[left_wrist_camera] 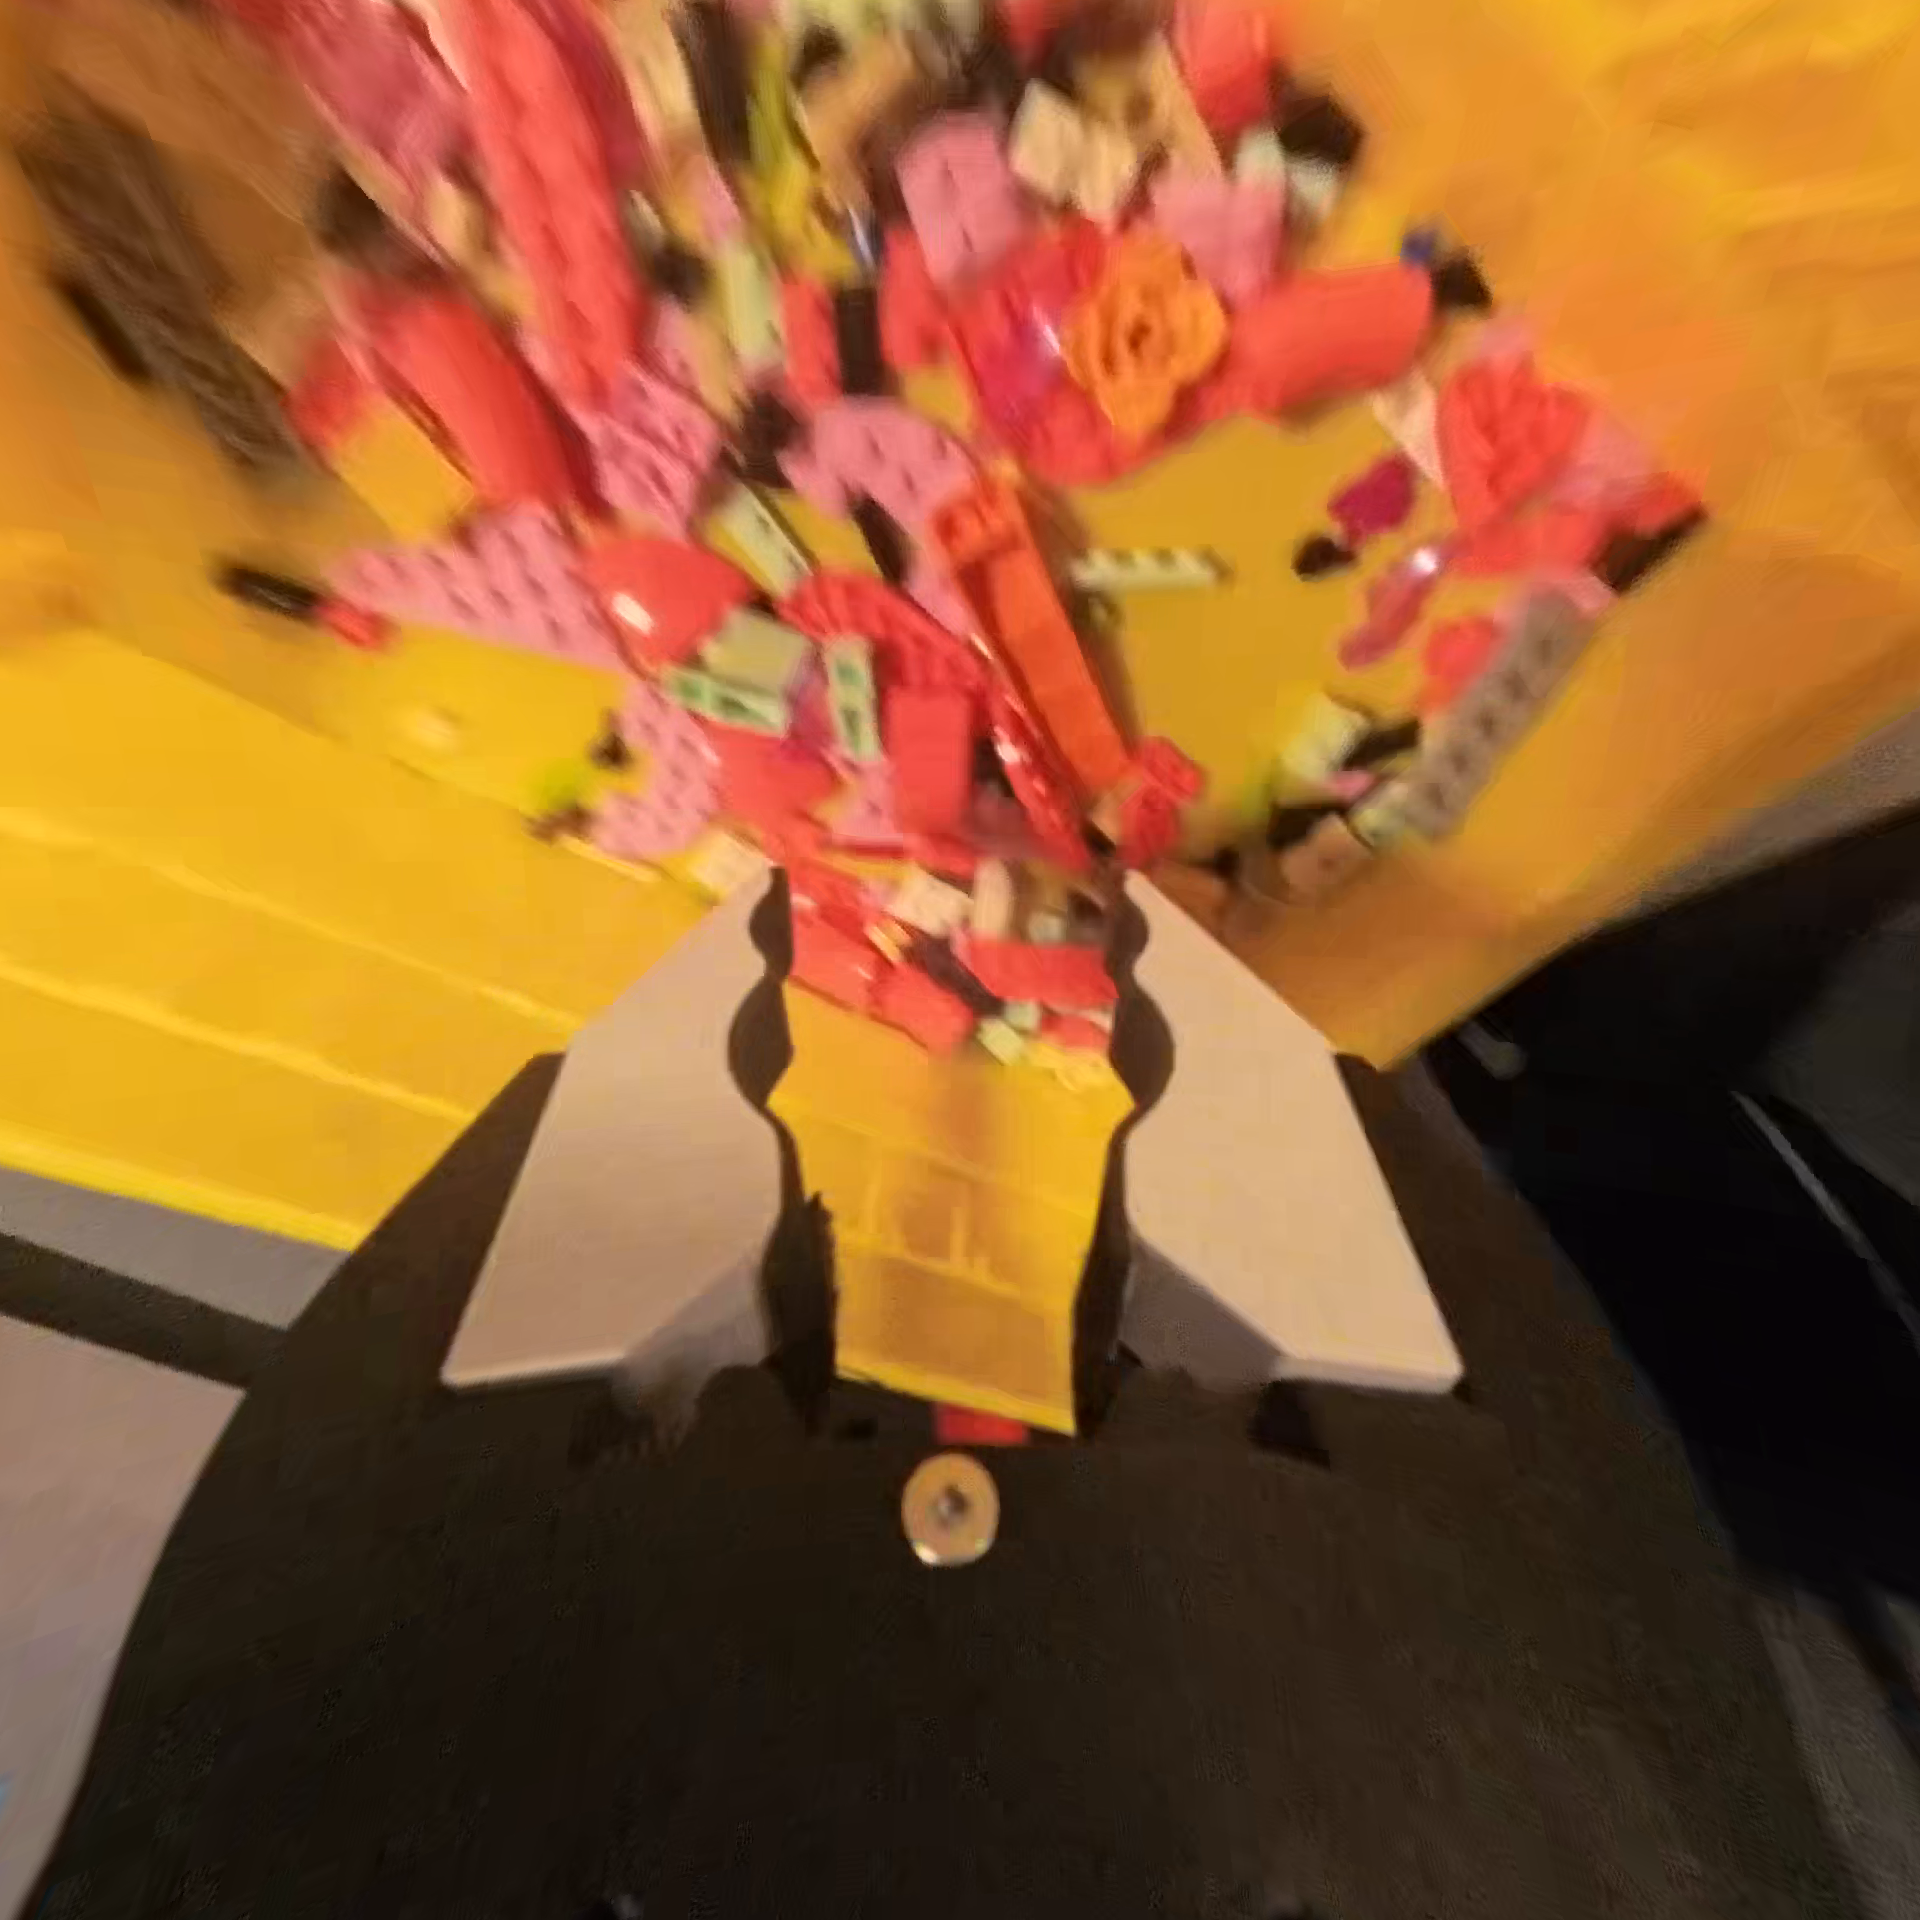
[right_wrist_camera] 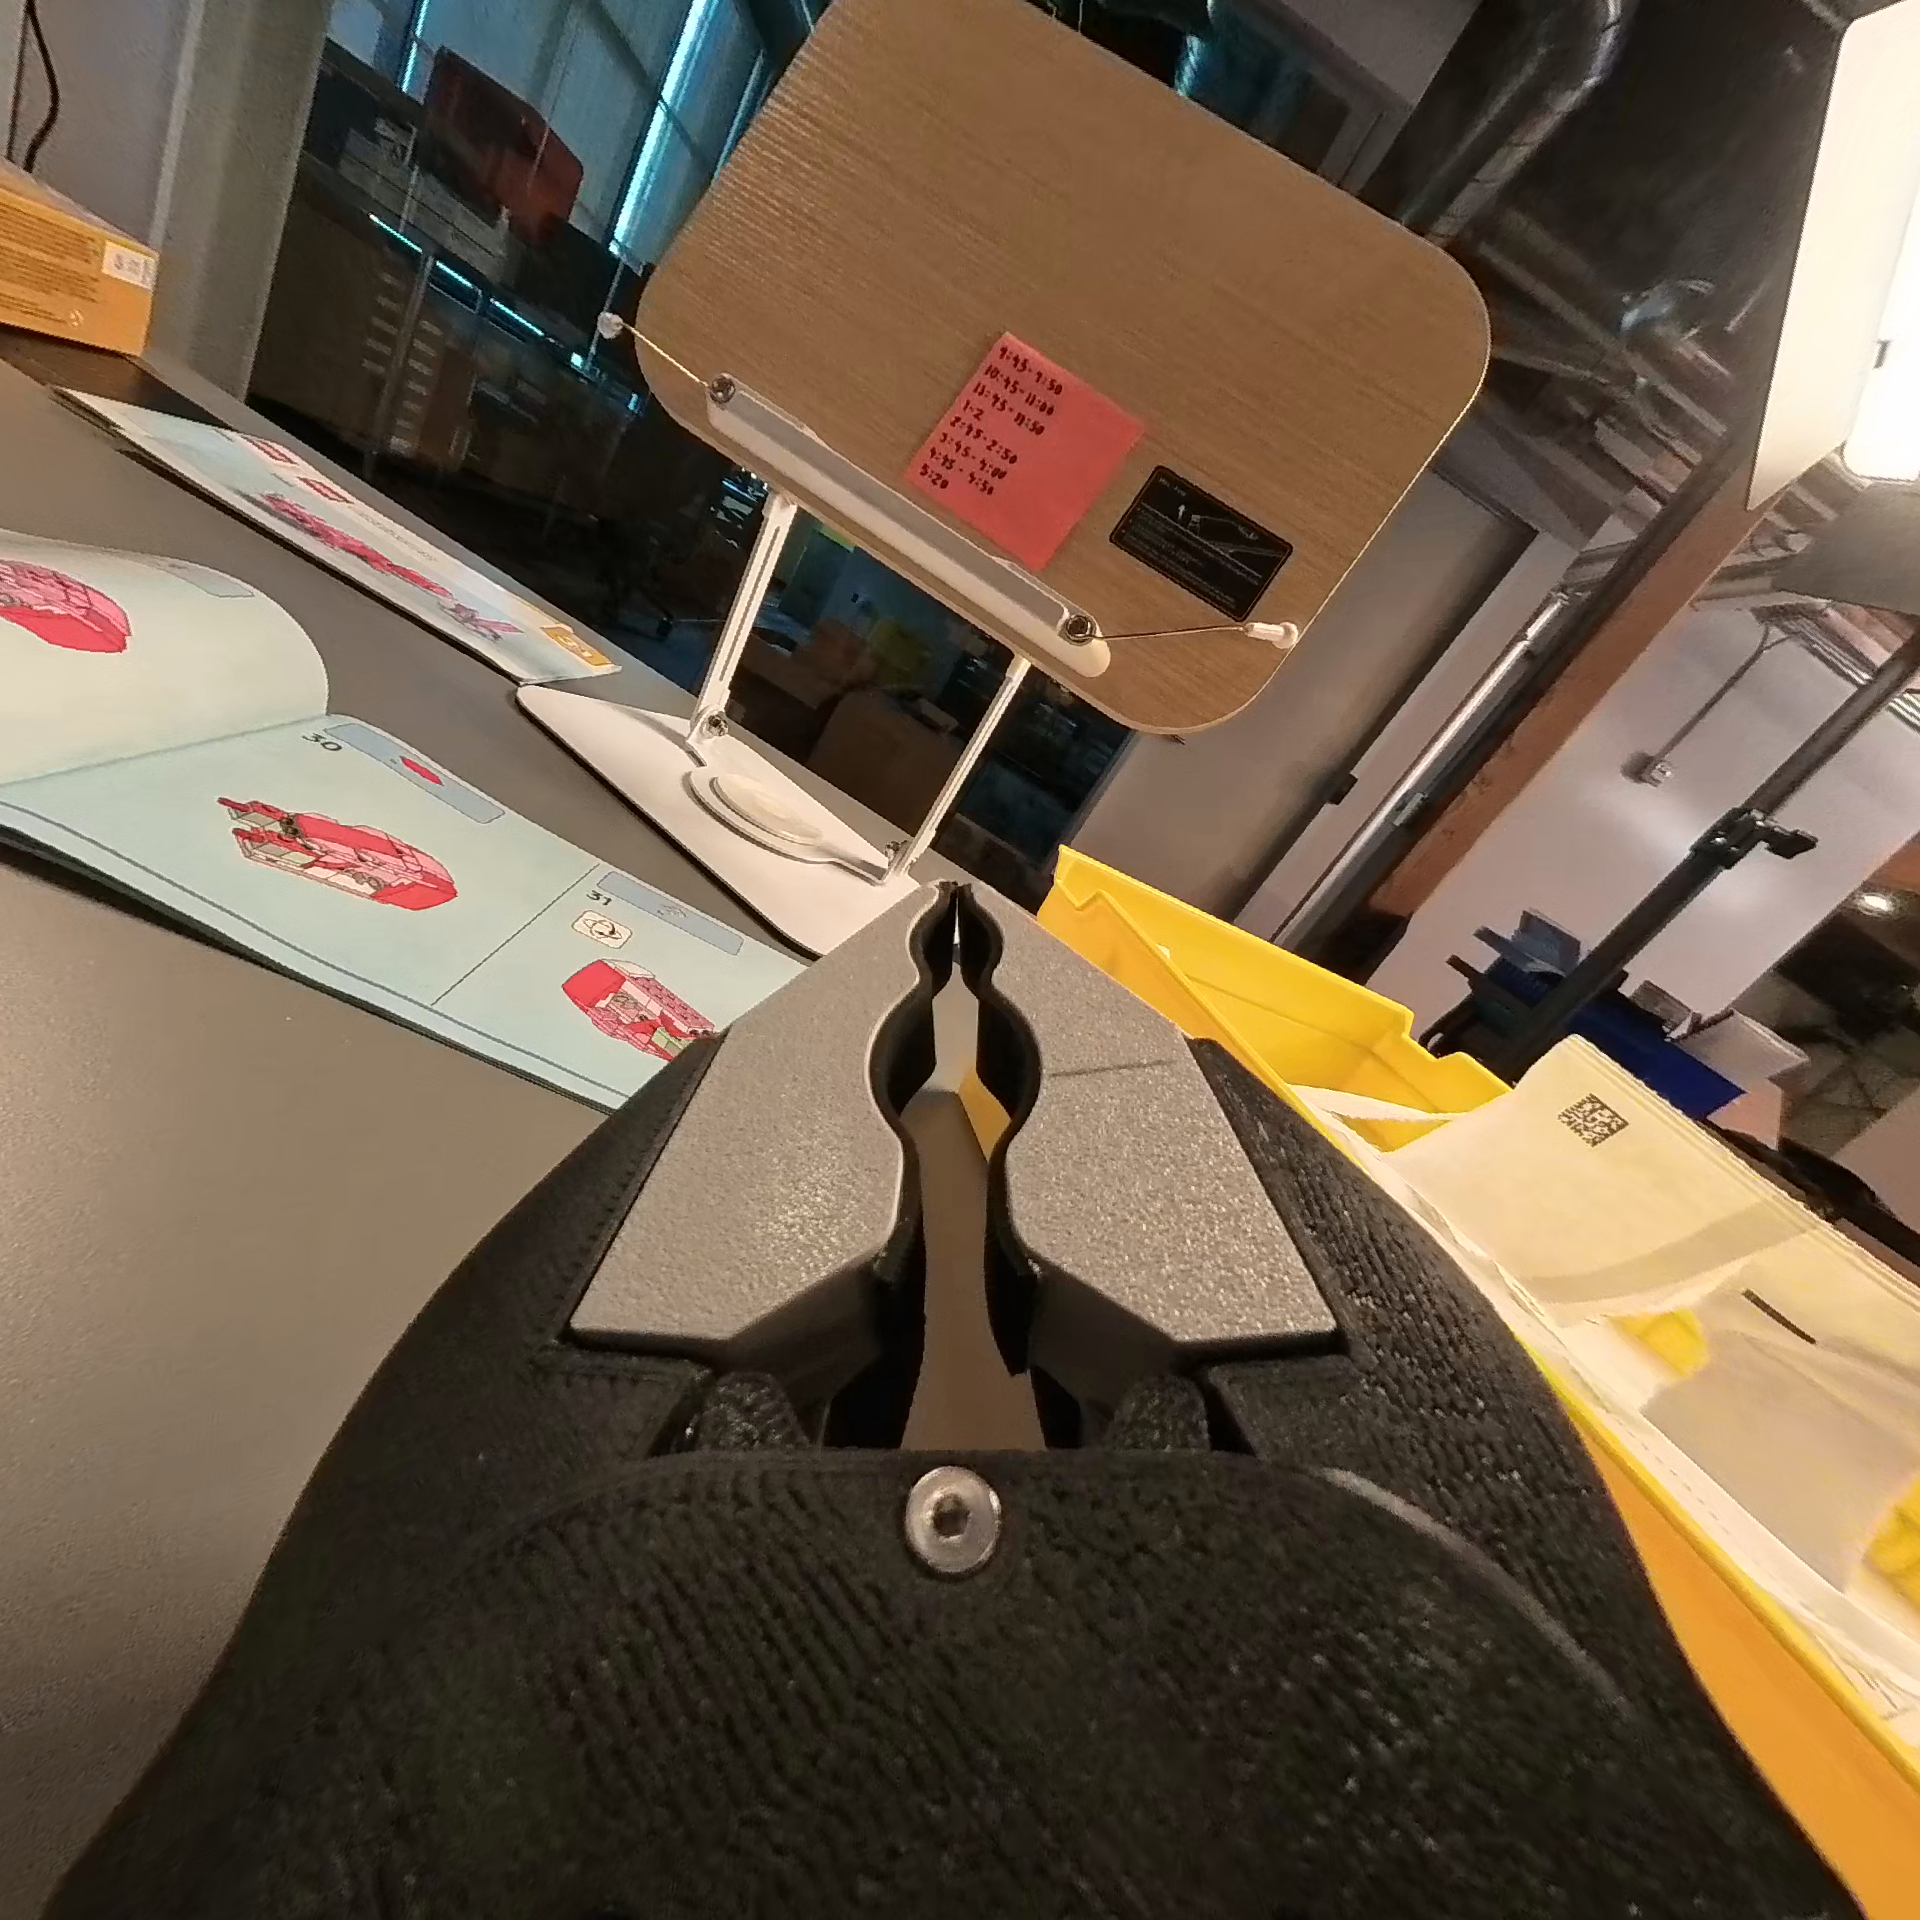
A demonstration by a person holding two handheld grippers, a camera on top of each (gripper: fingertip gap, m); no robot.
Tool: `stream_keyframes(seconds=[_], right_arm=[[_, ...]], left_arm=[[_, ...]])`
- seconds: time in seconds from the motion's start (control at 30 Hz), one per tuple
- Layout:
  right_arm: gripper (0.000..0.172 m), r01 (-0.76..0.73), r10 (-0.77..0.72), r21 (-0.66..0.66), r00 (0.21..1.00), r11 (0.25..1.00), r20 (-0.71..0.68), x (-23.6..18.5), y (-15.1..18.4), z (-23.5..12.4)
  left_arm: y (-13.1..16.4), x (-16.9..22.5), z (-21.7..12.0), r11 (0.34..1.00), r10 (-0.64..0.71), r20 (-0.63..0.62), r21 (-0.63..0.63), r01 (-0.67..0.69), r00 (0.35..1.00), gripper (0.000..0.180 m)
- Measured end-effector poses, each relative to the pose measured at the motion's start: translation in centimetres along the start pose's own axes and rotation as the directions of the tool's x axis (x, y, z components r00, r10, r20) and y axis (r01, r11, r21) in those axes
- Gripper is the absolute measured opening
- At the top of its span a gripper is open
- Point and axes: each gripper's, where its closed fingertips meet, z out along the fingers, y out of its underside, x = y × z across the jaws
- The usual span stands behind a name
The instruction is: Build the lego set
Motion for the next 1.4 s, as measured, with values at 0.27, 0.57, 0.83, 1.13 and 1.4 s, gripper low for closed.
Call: stream_keyframes(seconds=[0.27, 0.57, 0.83, 1.13, 1.4], right_arm=[[0.0, -0.014, 0.014, 0.005, 1.0, 1.0, -0.005, 0.2, -0.1, 0.0], [0.0, -0.014, 0.014, 0.007, 1.0, 1.0, -0.004, 0.2, -0.1, -0.1], [0.0, -0.014, 0.014, 0.007, 1.0, 1.0, -0.004, 0.2, -0.1, -0.1], [0.0, -0.017, 0.017, 0.009, 1.0, 1.0, 0.0, 0.2, -0.1, 0.0], [0.0, -0.018, 0.018, 0.012, 1.0, 1.0, 0.001, 0.2, -0.1, 0.0]], left_arm=[[5.5, 2.7, 0.8, 0.948, -0.121, -0.084, -0.305, 0.09, 0.989, 0.033], [3.9, 6.4, 3.7, 0.948, 0.013, -0.272, -0.302, -0.098, 0.962, 0.0], [-4.5, -0.9, 2.2, 0.981, 0.069, 0.113, 0.172, -0.088, 0.991, 0.0], [0.2, -7.1, 1.1, 0.981, -0.164, 0.339, -0.041, 0.188, 0.927, 0.003], [1.5, -5.0, 4.1, 0.965, -0.188, 0.205, -0.145, 0.22, 0.96, 0.0]])
